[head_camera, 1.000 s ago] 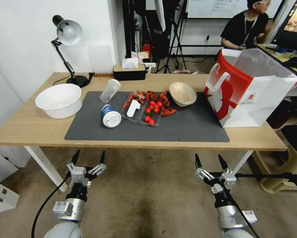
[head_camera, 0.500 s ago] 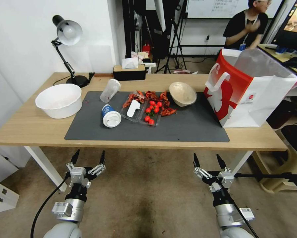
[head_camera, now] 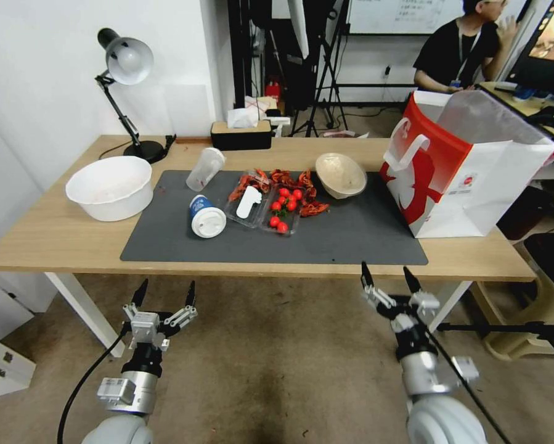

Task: Pick up the trash from the table and place it into the takeout bag.

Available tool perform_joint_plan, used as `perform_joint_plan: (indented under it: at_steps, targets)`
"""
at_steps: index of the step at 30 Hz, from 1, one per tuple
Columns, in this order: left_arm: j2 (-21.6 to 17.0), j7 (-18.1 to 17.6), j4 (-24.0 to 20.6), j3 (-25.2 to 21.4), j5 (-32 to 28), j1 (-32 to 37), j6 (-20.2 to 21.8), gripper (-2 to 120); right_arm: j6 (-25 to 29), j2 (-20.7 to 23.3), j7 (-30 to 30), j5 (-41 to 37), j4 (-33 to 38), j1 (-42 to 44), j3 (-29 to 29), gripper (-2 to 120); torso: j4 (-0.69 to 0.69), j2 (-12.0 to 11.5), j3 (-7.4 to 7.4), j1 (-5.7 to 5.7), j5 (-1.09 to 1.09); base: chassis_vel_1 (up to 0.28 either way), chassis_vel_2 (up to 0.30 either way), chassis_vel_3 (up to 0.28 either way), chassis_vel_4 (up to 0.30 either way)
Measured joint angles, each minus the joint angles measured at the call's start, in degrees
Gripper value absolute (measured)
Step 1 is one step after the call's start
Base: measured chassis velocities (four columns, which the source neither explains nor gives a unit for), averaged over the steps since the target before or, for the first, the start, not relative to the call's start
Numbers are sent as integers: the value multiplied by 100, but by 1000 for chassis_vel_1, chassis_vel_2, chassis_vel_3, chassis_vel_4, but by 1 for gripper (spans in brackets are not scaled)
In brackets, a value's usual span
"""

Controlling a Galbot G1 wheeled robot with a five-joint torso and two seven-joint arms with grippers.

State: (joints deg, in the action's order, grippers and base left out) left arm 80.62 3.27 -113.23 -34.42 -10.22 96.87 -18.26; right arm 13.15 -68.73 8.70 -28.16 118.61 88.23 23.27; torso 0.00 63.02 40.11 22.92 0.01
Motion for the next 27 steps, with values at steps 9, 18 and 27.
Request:
perform_joint_plan:
  at_steps: [9, 18, 27]
  targets:
    - [-3, -5, -7, -19, 4, -1, 5, 100, -760, 250, 338, -527, 89, -966, -229, 100, 1, 0, 0, 0, -1, 0, 0, 0, 0]
    - [-2, -12, -24, -51, 6, 5, 8, 100, -1536, 287, 878, -1195, -64, -1849, -680, 100, 0, 0, 0, 0, -1, 0, 0, 0, 0]
    - [-4, -16, -58, -80, 17, 33, 12, 100, -2120, 172, 1510, -1930, -218, -2441, -918, 100, 0, 0, 0, 0, -1, 0, 0, 0, 0]
